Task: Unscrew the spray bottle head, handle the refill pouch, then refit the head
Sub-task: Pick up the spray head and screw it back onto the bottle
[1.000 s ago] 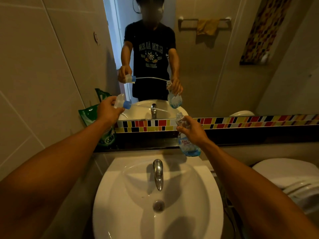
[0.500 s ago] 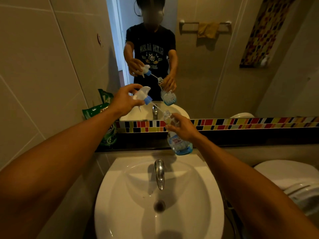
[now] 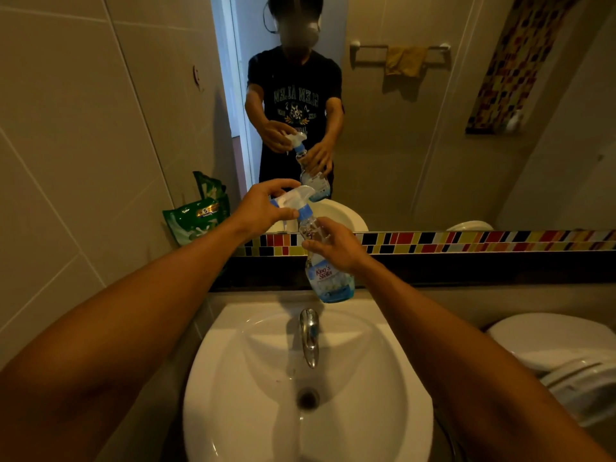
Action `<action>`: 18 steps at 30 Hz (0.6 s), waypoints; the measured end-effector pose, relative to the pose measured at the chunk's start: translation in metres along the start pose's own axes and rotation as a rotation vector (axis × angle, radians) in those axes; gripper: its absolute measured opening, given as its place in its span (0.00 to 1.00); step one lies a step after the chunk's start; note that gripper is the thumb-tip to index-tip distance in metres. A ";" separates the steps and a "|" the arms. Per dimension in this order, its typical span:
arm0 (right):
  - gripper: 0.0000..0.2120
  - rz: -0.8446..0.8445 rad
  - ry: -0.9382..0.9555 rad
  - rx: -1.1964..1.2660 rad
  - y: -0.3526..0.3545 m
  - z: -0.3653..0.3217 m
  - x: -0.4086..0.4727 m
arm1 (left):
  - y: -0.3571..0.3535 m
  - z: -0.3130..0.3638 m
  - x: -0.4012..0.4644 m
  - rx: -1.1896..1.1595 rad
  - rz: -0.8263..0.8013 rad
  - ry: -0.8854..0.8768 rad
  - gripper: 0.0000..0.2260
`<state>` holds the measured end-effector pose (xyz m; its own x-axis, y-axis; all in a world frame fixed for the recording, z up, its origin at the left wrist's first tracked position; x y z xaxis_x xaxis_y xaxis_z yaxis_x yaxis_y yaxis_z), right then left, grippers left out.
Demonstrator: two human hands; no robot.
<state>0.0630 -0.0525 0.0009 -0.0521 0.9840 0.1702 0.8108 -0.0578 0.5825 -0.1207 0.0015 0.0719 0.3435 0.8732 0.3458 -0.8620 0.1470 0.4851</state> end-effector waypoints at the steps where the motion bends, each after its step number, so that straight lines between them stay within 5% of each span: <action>1: 0.23 0.000 -0.007 0.000 -0.001 0.000 0.000 | -0.001 -0.001 -0.001 -0.013 -0.009 0.005 0.27; 18: 0.24 -0.027 -0.017 0.066 -0.007 -0.010 0.006 | -0.011 0.005 -0.004 -0.130 0.099 -0.023 0.23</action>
<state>0.0513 -0.0484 0.0063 -0.0652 0.9878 0.1411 0.8459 -0.0203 0.5330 -0.1104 -0.0062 0.0693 0.2620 0.8755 0.4060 -0.9326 0.1214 0.3400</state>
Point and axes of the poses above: each hand's wrist, its own x-axis towards the middle knuckle, its own y-axis out of the back of the hand, z = x × y, the point moved 4 cm from there along x, towards the middle knuckle, and after that the axes turned 2 degrees about z, right-handed, at the moved point
